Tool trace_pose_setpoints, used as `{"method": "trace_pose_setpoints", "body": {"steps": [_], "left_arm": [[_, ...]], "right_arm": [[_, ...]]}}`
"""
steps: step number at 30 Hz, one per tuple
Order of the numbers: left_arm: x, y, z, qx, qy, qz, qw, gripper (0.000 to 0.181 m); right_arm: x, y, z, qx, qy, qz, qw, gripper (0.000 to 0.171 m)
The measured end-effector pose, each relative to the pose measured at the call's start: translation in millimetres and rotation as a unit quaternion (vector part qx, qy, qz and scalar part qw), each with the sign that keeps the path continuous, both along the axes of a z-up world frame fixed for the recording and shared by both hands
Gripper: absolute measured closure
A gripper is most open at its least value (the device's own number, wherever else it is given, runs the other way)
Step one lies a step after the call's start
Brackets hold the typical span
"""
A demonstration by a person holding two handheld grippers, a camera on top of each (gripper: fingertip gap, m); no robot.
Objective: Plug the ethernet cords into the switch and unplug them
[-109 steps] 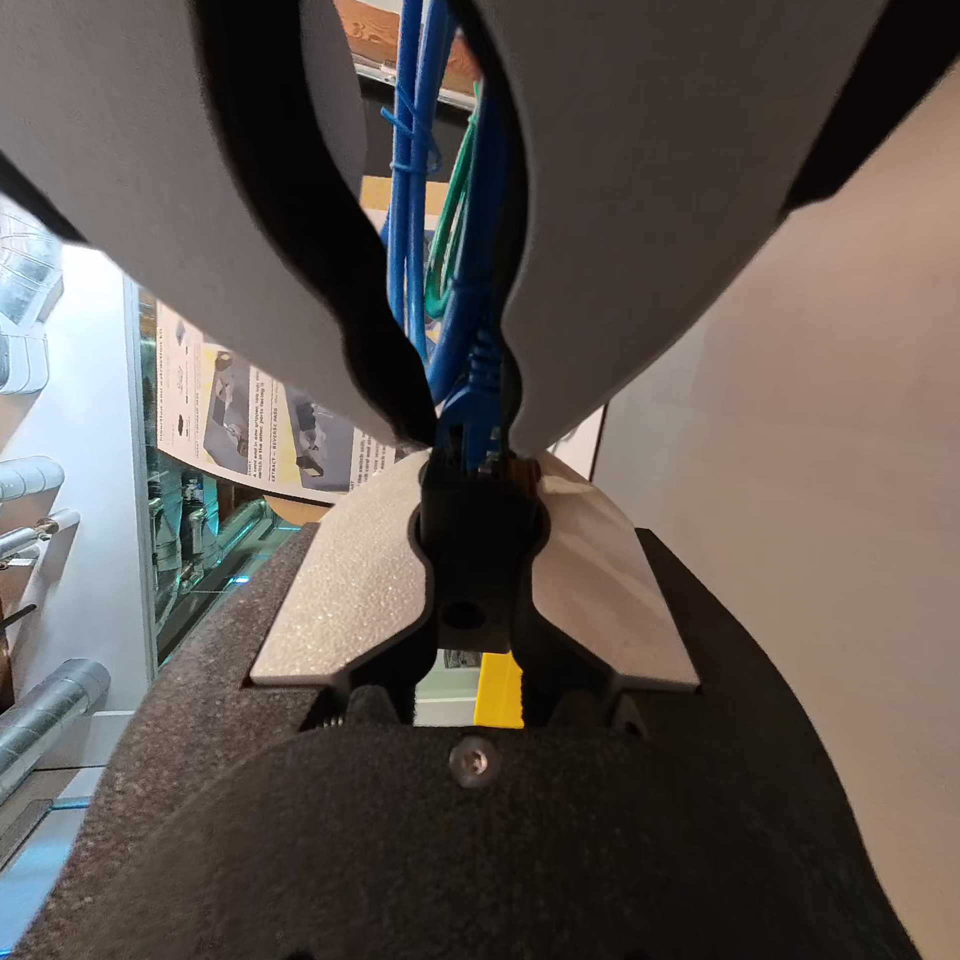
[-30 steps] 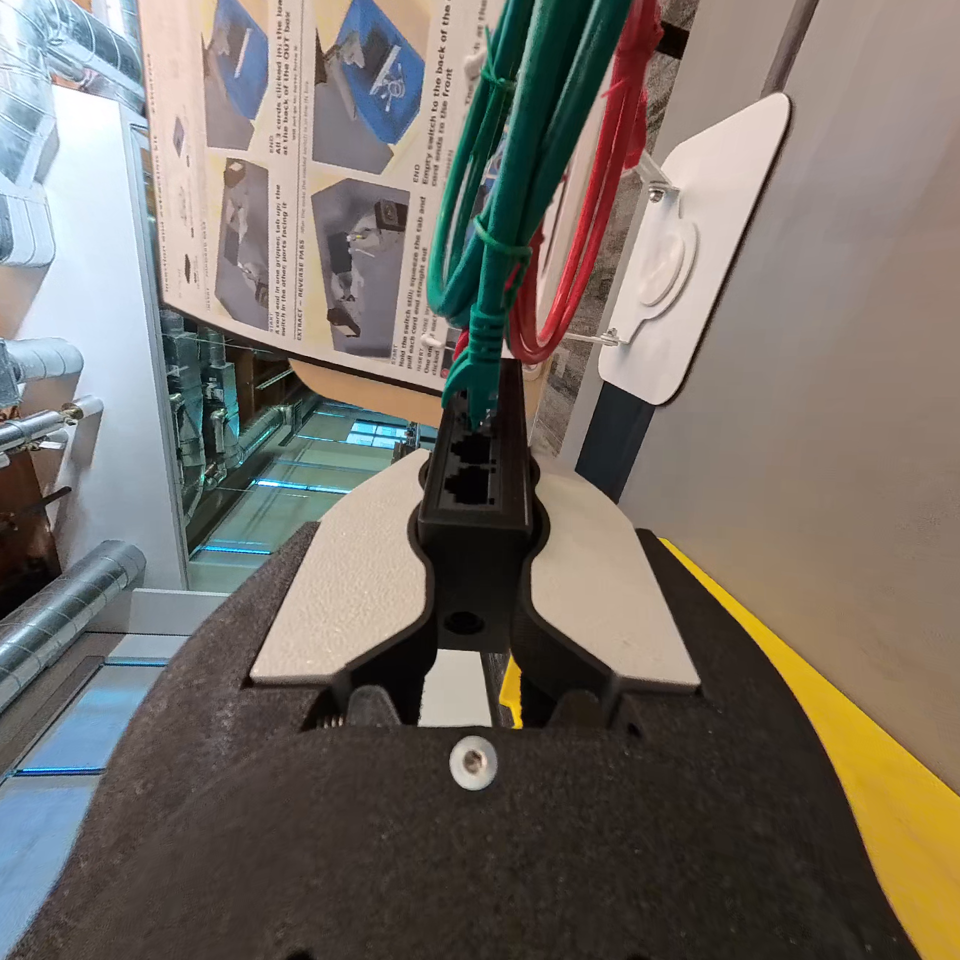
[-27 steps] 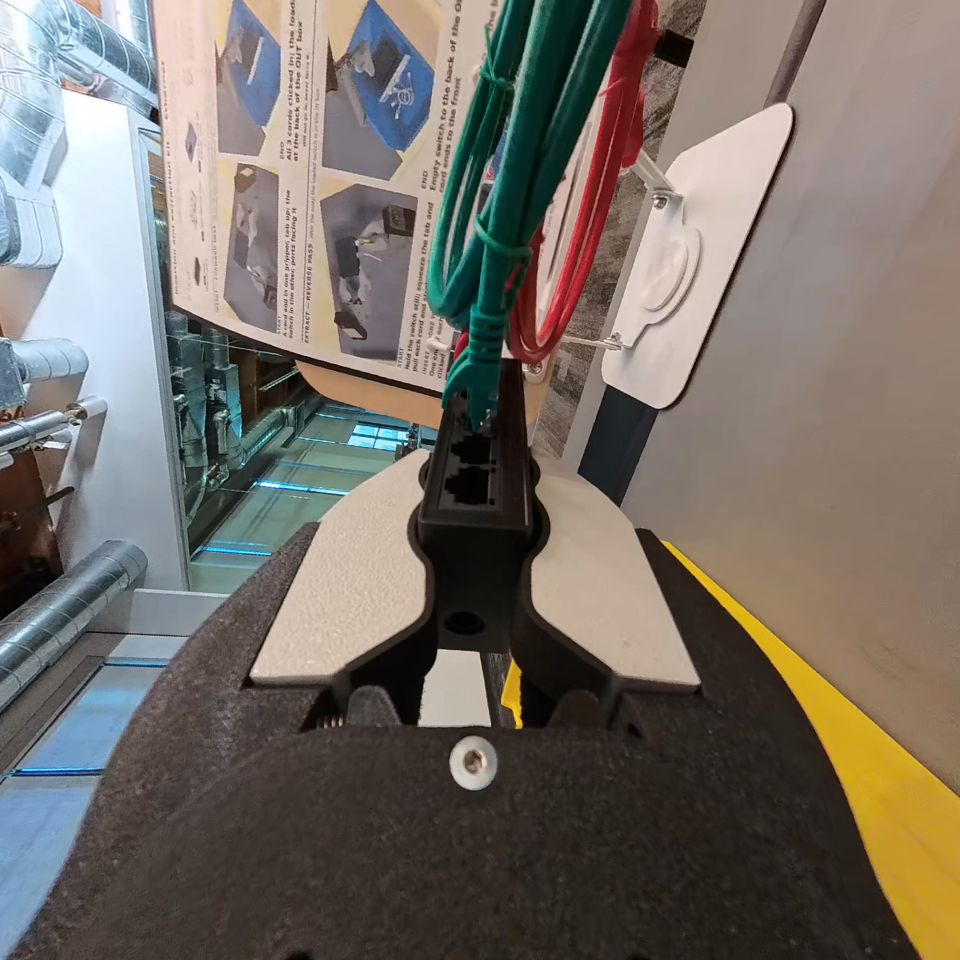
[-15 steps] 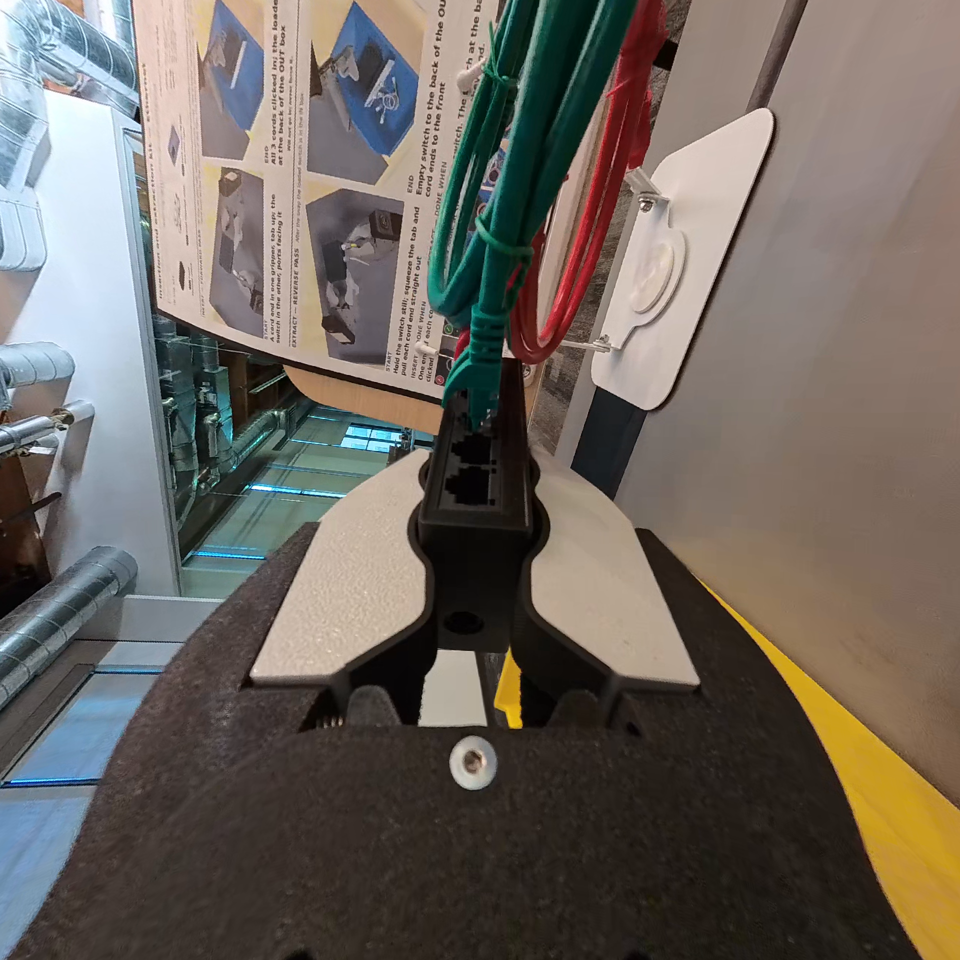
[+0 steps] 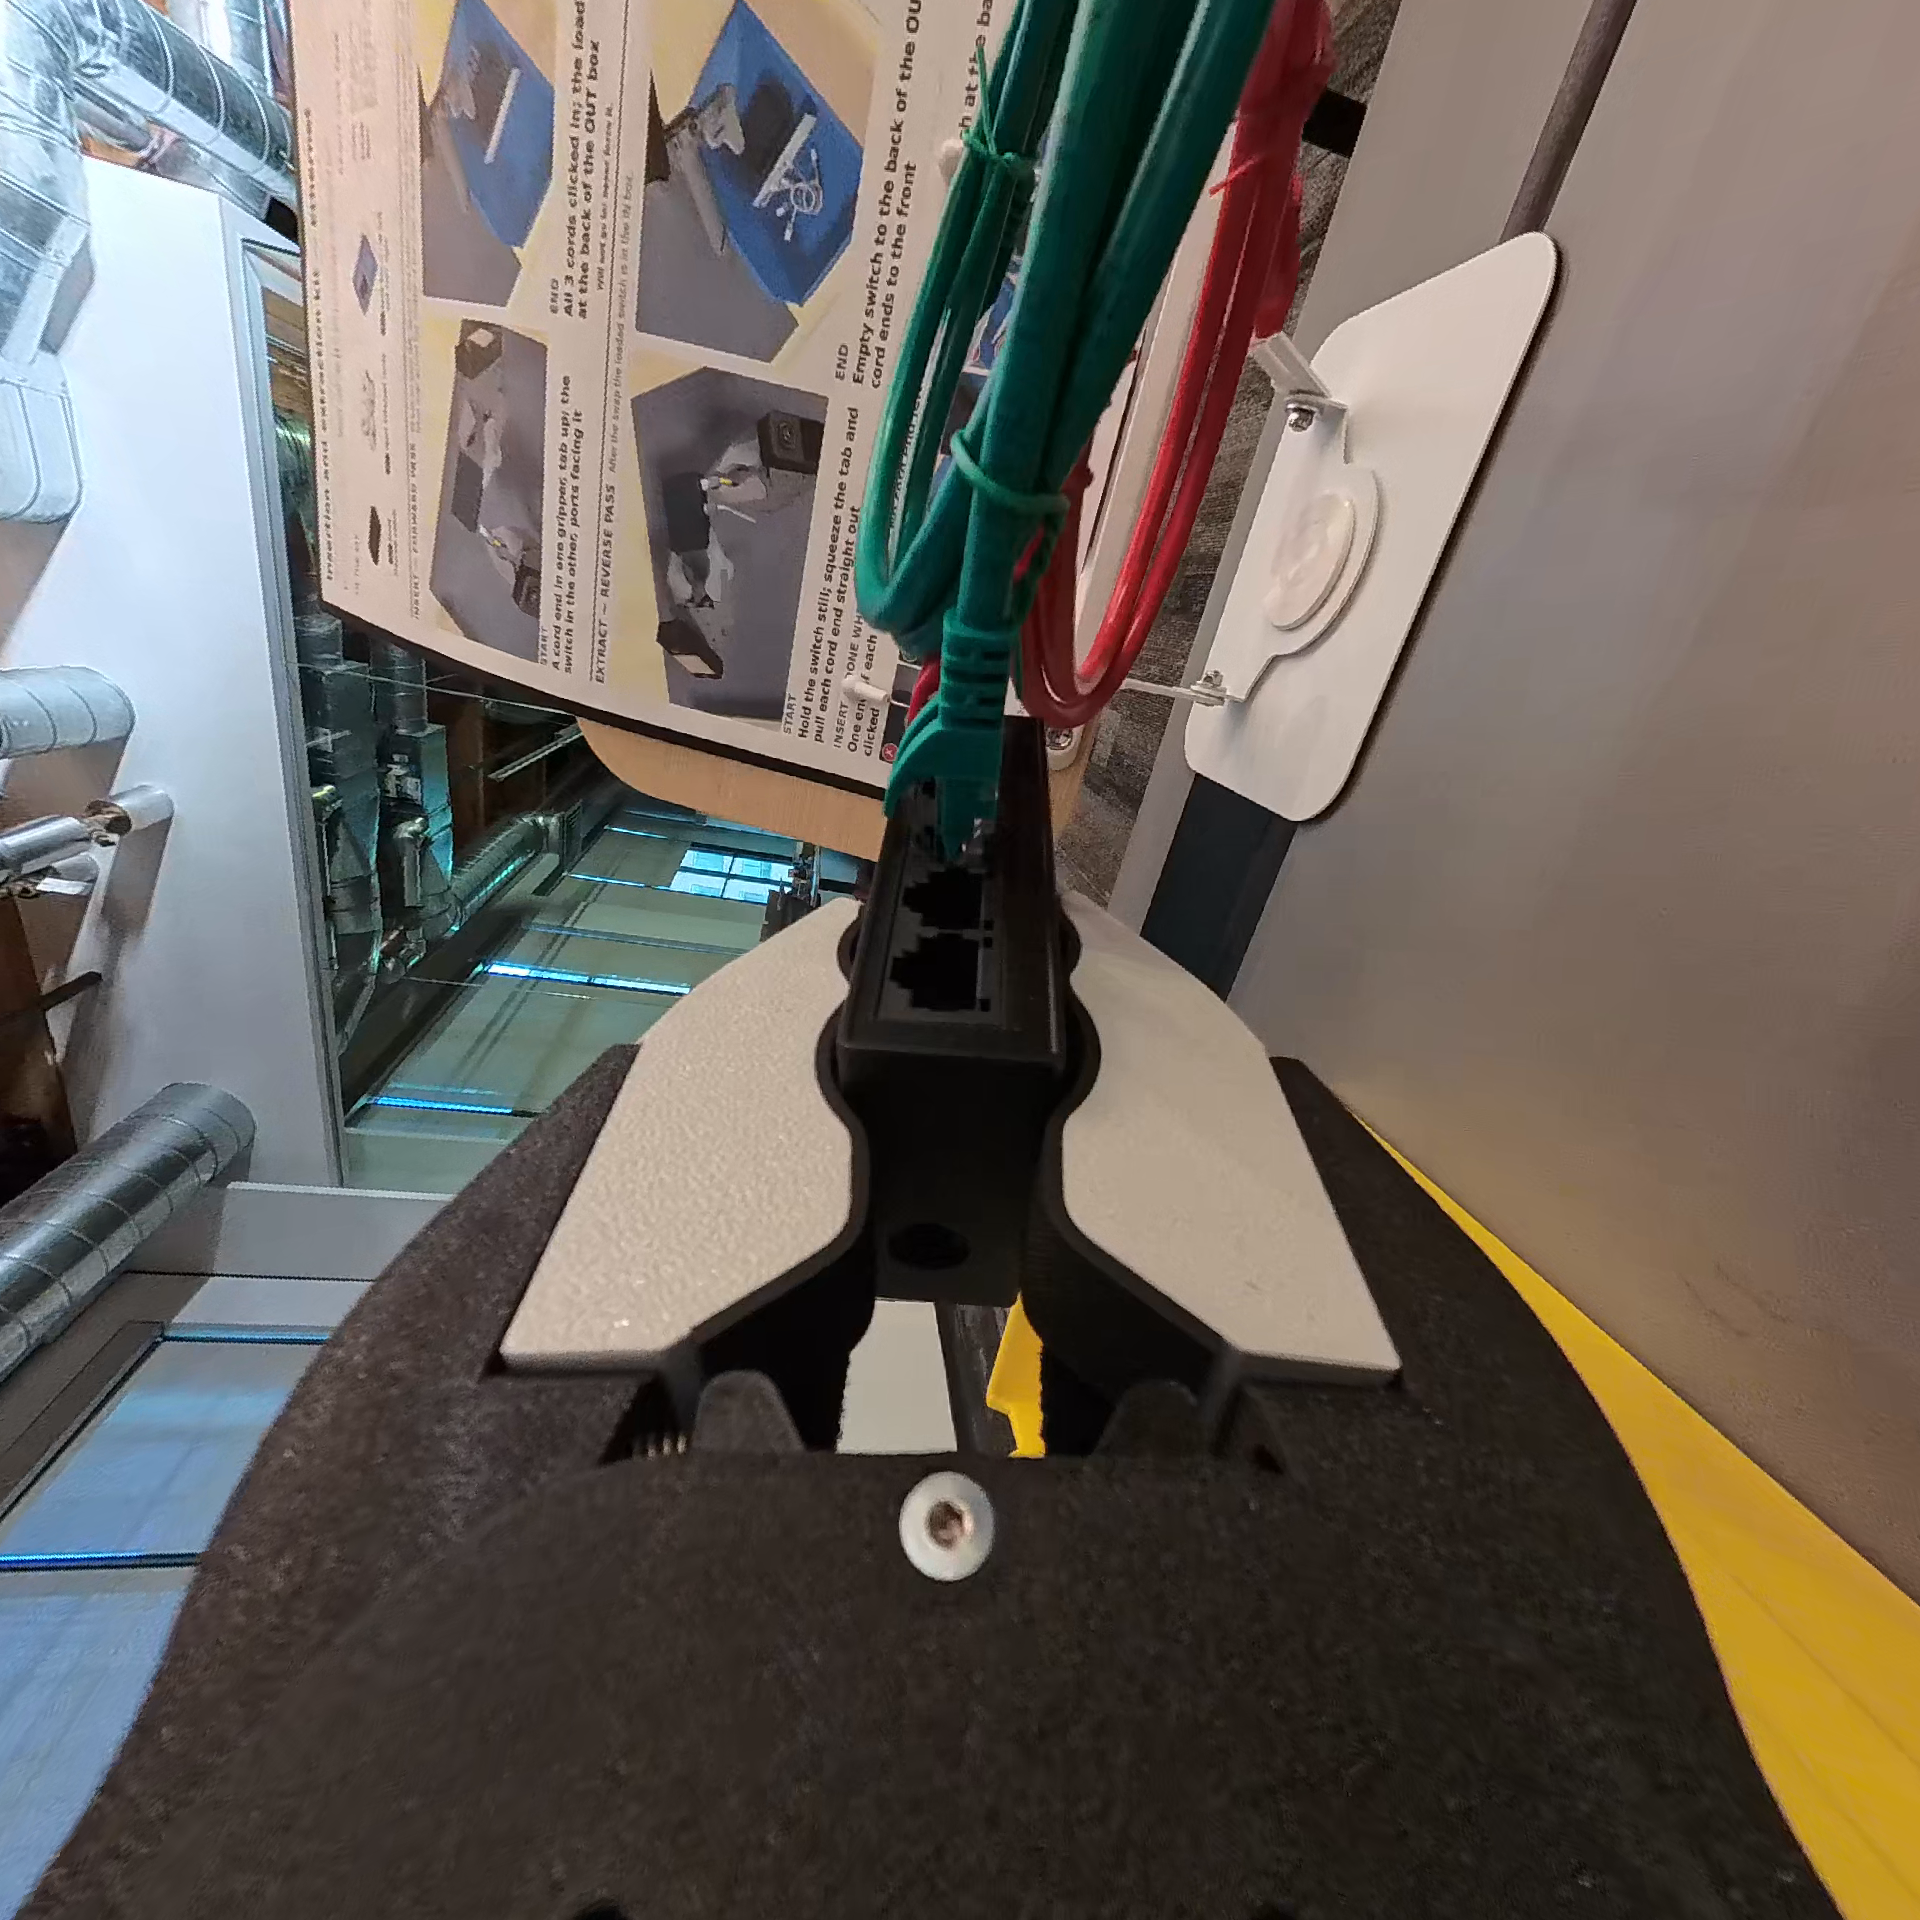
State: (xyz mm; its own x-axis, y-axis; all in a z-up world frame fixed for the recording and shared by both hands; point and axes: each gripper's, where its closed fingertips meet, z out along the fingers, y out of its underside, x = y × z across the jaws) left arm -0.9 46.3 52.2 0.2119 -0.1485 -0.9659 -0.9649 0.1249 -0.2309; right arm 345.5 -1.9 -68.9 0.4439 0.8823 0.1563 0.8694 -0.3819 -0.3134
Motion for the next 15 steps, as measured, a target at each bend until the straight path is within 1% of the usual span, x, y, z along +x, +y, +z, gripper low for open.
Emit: {"method": "trace_pose_setpoints", "body": {"steps": [9,15], "left_arm": [[2.5,0.7,-4.3,-0.005,0.006,-0.002,1.0,0.151],[3.5,0.4,-4.6,-0.005,0.008,-0.003,1.0,0.151]], "right_arm": [[-8.5,6.0,-30.8,-0.05,0.007,0.013,0.999,0.155],[-7.3,9.8,-38.2,-0.069,0.032,-0.01,0.997,0.155]]}}
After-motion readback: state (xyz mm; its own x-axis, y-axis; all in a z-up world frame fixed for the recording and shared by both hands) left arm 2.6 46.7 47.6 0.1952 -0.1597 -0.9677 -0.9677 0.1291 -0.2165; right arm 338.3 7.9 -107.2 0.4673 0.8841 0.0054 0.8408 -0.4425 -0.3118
